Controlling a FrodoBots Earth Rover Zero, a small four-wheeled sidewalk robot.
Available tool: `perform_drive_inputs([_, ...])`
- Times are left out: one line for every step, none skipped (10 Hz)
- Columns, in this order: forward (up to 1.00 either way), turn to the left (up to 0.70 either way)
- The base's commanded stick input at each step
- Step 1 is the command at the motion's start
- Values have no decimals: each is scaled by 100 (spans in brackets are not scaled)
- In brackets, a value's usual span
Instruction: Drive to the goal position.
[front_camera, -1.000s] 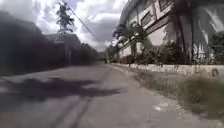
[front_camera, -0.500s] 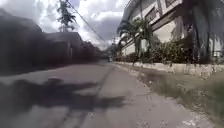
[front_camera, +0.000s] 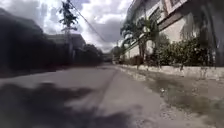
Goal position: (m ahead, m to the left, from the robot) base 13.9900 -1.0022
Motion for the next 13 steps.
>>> perform_drive_inputs([100, 0])
perform_drive_inputs([100, 0])
perform_drive_inputs([100, 0])
perform_drive_inputs([100, 0])
perform_drive_inputs([100, 0])
perform_drive_inputs([100, 0])
perform_drive_inputs([100, 0])
perform_drive_inputs([100, 0])
perform_drive_inputs([100, 0])
perform_drive_inputs([100, 0])
perform_drive_inputs([100, 0])
perform_drive_inputs([100, -1])
perform_drive_inputs([100, -3])
